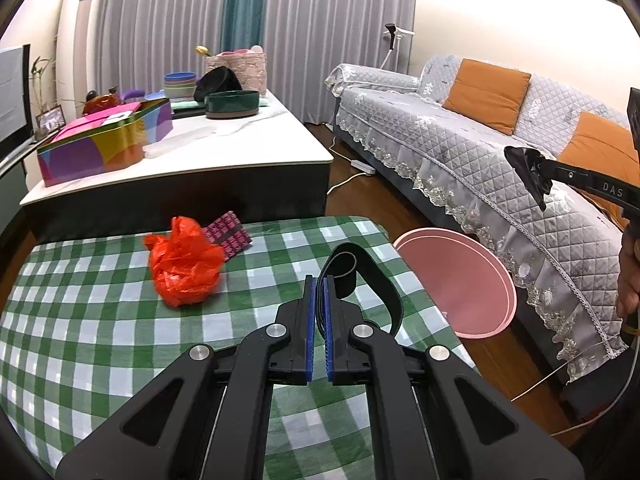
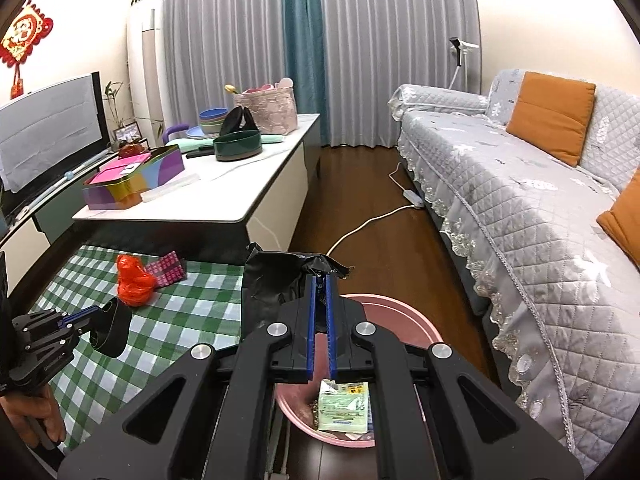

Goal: Collect trash
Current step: 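Open the right tool over the pink bin while the left tool releases the black strap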

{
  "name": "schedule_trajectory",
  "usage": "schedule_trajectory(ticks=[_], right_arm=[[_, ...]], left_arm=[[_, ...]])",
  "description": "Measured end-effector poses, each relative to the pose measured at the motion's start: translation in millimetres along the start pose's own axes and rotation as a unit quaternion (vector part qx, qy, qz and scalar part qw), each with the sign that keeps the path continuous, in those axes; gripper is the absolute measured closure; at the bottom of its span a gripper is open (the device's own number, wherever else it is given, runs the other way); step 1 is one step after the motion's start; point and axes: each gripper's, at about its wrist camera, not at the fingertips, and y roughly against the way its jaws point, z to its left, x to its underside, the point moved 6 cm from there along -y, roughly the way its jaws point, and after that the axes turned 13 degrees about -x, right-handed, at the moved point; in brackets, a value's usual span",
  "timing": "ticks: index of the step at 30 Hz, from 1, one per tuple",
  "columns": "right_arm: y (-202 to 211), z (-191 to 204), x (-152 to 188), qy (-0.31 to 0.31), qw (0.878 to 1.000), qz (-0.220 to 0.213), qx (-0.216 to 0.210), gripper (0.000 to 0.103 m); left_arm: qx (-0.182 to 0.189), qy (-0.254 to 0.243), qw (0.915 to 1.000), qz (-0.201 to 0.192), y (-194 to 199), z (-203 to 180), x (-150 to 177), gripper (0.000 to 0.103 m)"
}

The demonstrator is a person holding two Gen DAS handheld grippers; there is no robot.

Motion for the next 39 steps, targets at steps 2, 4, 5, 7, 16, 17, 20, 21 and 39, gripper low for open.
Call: schedule_trajectory(ticks=[2,4,5,7,16,17,20,21,39], right_arm=[[2.5,-5.3,-0.1,-0.004,1.0,-0.002,0.005,0.098],[5.5,-13.4,0.0,-0.011,1.0,-0.004,0.012,0.098],[6.6,-16.0,0.2,-0.012,1.0,-0.004,0.016,0.098],[9.3,-24.4,1.0,-0.016,1.0,-0.005,0.027,0.098],[16.8,-53.0,1.8,-0.038,0.998,-0.011,0.051,0.098],[17.5,-55.8,2.1,-0.041,0.998,-0.011,0.052,0.098],[17.7,-63.2,4.1,-0.043,0.997,-0.01,0.058,0.098],[17.0,-64.9,5.0,-0.043,0.997,-0.009,0.06,0.098],[-7.5,-95.9,15.5,-0.068,0.995,0.011,0.07,0.098]], left_arm=[[0.003,-0.003,1.0,-0.002,-1.3,-5.3,-3.3,0.099],[0.007,-0.004,1.0,-0.004,-2.4,-10.9,-6.4,0.099],[0.009,-0.004,0.9999,-0.004,-3.5,-13.3,-7.9,0.099],[0.014,-0.004,0.9999,-0.005,-6.6,-19.6,-11.0,0.099],[0.035,-0.017,0.9992,-0.006,-19.0,-52.6,-20.5,0.099],[0.037,-0.018,0.9991,-0.005,-21.0,-55.7,-21.3,0.099],[0.042,-0.023,0.9988,-0.003,-25.5,-64.2,-22.3,0.099],[0.044,-0.025,0.9987,-0.003,-26.7,-67.4,-22.7,0.099],[0.081,-0.057,0.9951,0.004,-62.3,-139.5,-37.3,0.099]])
